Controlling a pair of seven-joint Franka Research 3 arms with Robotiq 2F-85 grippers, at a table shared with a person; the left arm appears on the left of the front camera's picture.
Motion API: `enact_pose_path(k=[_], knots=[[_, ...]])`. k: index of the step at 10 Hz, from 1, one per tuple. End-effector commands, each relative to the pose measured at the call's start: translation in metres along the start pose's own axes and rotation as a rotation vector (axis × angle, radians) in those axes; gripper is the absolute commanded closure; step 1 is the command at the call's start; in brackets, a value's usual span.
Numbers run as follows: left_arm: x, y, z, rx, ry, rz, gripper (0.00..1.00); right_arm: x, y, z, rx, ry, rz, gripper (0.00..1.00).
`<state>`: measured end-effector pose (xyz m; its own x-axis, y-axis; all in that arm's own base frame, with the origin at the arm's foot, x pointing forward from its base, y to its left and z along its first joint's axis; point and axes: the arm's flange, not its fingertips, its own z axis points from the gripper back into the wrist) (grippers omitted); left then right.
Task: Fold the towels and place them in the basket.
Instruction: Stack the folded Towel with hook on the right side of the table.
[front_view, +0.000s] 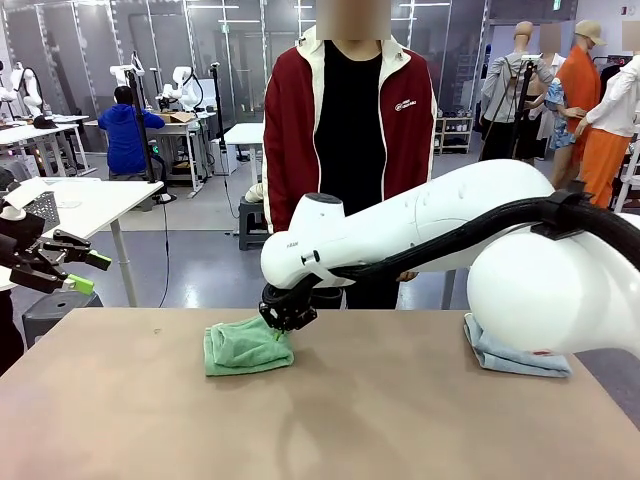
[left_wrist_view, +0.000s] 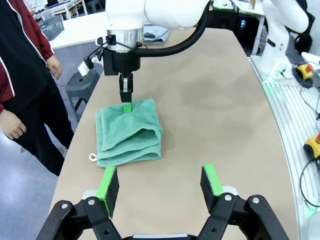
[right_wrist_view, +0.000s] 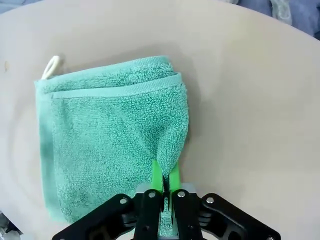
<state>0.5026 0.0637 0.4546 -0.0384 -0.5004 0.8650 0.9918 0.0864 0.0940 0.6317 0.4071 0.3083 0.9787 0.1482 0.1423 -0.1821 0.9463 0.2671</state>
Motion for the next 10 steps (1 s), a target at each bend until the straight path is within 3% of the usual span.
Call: enact_pose_path(k=[1, 4, 8, 10], knots=[[0.001, -0.004, 0.001, -0.003, 0.002, -0.004, 0.16, -0.023, -0.012, 0.034, -0.066, 0.021, -0.007, 1.00], [0.001, -0.004, 0.001, -0.003, 0.002, -0.004, 0.16, -0.064, -0.035, 0.086, -0.147, 0.018, -0.042, 1.00], [0.001, -0.004, 0.001, -0.003, 0.002, -0.004, 0.16, -0.133, -0.074, 0.158, -0.241, -0.069, -0.146, 1.00], [0.001, -0.004, 0.001, -0.003, 0.002, -0.004, 0.16, -0.150, -0.099, 0.191, -0.284, -0.131, -0.190, 1.00]])
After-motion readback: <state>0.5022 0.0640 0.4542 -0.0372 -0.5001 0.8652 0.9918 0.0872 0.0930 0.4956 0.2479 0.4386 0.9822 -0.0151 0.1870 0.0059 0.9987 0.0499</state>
